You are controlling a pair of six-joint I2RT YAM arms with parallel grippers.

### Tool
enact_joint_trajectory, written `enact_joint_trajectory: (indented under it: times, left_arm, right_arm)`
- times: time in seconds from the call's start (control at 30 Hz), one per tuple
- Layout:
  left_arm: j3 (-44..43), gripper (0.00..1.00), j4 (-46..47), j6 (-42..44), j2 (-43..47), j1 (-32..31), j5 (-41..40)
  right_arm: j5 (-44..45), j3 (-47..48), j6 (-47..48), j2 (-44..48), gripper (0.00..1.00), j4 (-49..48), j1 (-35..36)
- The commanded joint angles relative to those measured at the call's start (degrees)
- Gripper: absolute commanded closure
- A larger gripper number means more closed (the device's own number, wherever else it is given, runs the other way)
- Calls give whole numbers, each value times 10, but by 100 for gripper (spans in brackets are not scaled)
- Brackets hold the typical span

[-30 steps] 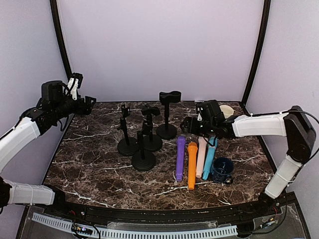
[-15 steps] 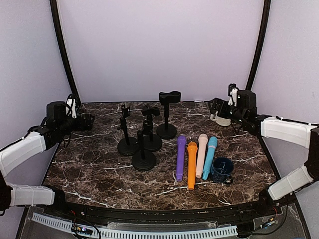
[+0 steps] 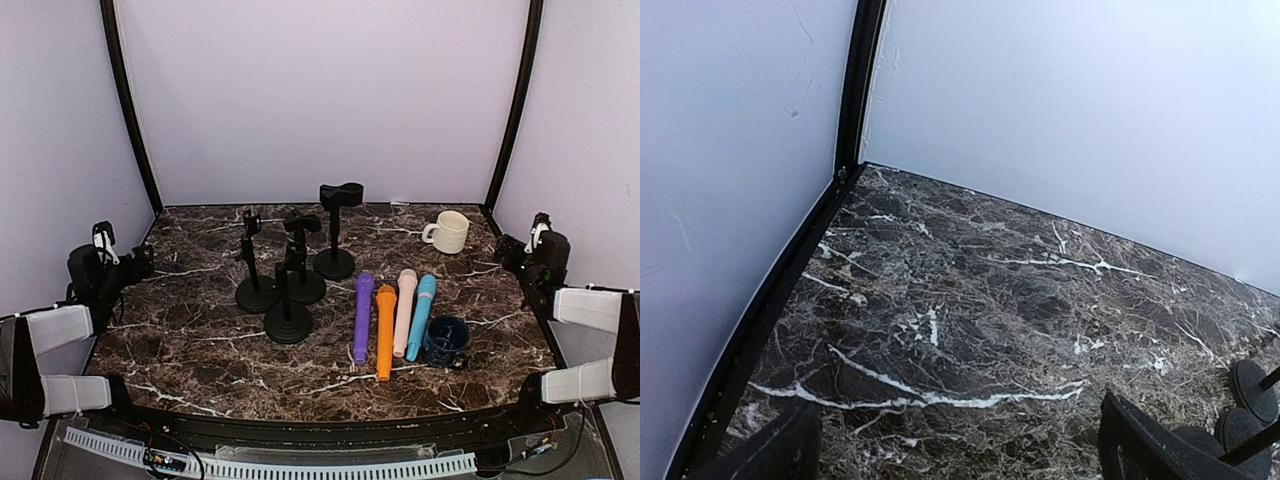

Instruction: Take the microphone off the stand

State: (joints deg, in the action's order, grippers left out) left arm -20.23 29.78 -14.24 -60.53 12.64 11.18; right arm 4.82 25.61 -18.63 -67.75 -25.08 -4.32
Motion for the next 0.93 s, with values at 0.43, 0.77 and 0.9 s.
enact_joint_trajectory:
  times: [0.43, 0.77, 0.9]
  left_arm:
    - [76, 1, 282, 23, -127, 3, -32]
    - [77, 2, 286, 35, -137, 3, -42]
    - [74, 2, 281, 30, -141, 3, -49]
  right_arm:
    - [57, -187, 110, -42, 1, -448, -14]
    - [61, -193, 107, -70, 1, -478, -14]
    - [63, -194, 107, -68, 1, -479, -14]
